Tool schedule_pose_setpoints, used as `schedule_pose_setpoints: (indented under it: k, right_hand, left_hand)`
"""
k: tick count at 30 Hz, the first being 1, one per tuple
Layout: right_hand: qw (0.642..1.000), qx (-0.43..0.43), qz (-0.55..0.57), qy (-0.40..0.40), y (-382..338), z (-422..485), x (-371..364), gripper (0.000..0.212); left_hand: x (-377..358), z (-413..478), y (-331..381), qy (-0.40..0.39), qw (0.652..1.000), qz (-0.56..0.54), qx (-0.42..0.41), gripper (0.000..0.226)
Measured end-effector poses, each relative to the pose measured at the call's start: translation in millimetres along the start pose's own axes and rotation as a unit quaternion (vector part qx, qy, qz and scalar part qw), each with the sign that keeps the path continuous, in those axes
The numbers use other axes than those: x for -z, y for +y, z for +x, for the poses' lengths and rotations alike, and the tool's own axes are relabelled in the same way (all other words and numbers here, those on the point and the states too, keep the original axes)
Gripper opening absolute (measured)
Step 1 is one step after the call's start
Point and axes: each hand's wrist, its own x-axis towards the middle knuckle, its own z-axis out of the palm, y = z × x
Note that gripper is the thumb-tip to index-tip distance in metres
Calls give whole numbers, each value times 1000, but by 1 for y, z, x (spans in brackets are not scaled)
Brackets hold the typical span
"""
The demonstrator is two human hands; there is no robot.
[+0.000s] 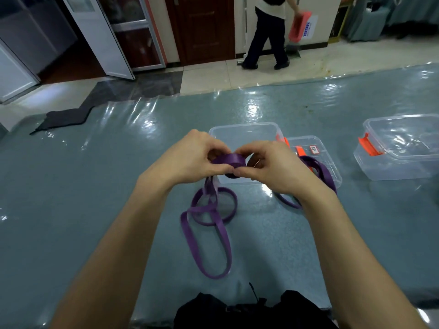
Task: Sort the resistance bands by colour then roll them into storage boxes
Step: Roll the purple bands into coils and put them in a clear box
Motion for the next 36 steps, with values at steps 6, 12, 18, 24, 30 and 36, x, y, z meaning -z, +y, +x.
schedule_pose_setpoints:
  k: [6, 12, 18, 24, 30, 36]
  right_hand:
    - [994, 21, 78, 73, 11, 0, -9, 15]
    - [975, 37, 176, 134, 13, 5, -15, 25]
    - [966, 16, 246, 72, 14, 3, -25, 26]
    - [999, 32, -17, 23, -7, 7, -23, 23]
    - [964, 61, 226, 130, -17, 16, -37, 24]
    - [901, 20, 415, 127, -35, 20, -76, 38]
  left_hand:
    - [-4, -9, -4, 44, 990, -131, 23, 33]
    - [-47, -22, -3, 193, 907, -364, 88, 35]
    - [-37, -28, -7, 188, 926, -317, 87, 30]
    - [8, -25, -7, 33, 999, -12, 26, 26]
    - [17, -45, -19, 144, 958, -239, 62, 36]
    - [-1, -59, -30, 220, 895, -384, 62, 39]
